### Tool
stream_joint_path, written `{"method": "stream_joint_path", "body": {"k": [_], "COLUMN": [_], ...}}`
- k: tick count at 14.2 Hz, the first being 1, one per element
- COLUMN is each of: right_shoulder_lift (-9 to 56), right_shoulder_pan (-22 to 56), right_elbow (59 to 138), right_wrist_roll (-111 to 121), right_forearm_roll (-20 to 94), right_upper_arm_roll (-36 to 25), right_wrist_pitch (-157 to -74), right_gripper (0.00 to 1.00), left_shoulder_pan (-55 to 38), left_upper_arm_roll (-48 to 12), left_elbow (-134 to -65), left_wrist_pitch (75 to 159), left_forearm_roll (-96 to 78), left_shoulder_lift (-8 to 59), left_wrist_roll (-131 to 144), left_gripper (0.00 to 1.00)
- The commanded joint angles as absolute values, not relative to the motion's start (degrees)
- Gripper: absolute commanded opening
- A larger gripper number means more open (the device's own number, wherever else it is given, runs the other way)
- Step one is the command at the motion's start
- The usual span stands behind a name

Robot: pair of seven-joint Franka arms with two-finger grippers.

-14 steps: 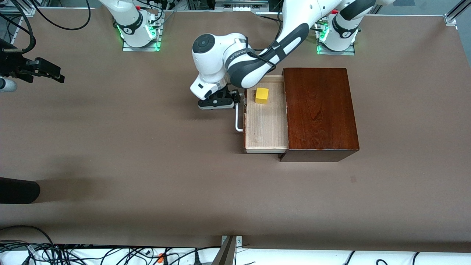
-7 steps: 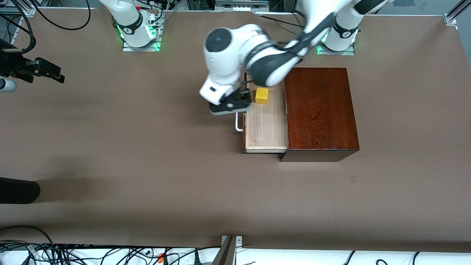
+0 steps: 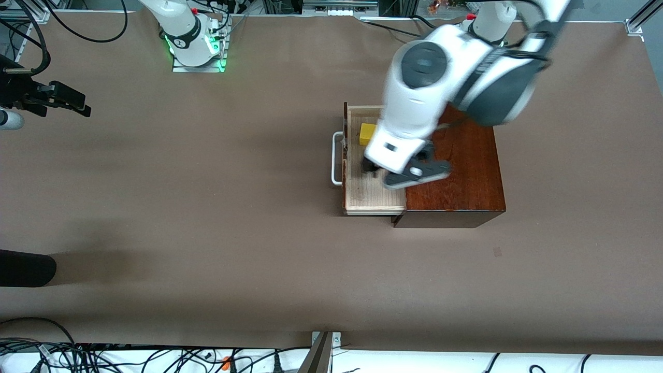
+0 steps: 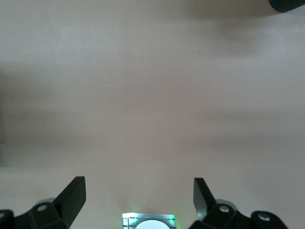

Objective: Open drawer, take yellow block, close drawer

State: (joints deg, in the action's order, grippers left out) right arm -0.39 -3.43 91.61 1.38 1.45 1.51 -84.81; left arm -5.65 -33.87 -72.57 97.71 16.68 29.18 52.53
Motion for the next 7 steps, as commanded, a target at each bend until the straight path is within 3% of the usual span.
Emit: {"method": "stream_joint_path", "body": {"k": [1, 3, 7], "right_shoulder_lift": [-0.5, -0.5, -0.5], "right_shoulder_pan": [-4.0, -4.0, -4.0], "right_elbow": [91.3, 91.3, 91.3], "right_wrist_roll": [1.2, 1.2, 1.2], "right_forearm_roll": [1.3, 1.3, 1.3], "right_upper_arm_roll": [2.0, 2.0, 2.0], "right_wrist_pitch": [-84.2, -84.2, -84.2], "right_gripper": [1.0, 1.0, 1.0], "left_shoulder_pan": [0.0, 1.7, -1.1], "left_upper_arm_roll": [-34.5, -32.6, -16.0], "left_elbow": [-76.1, -76.1, -76.3], "left_wrist_pitch": [95.8, 93.4, 87.8], "left_forearm_roll": [12.8, 10.2, 1.0], "left_shoulder_lift": [24.4, 22.0, 15.3], "left_wrist_roll": [46.2, 39.8, 21.3], "left_gripper": [1.0, 1.0, 1.0]}}
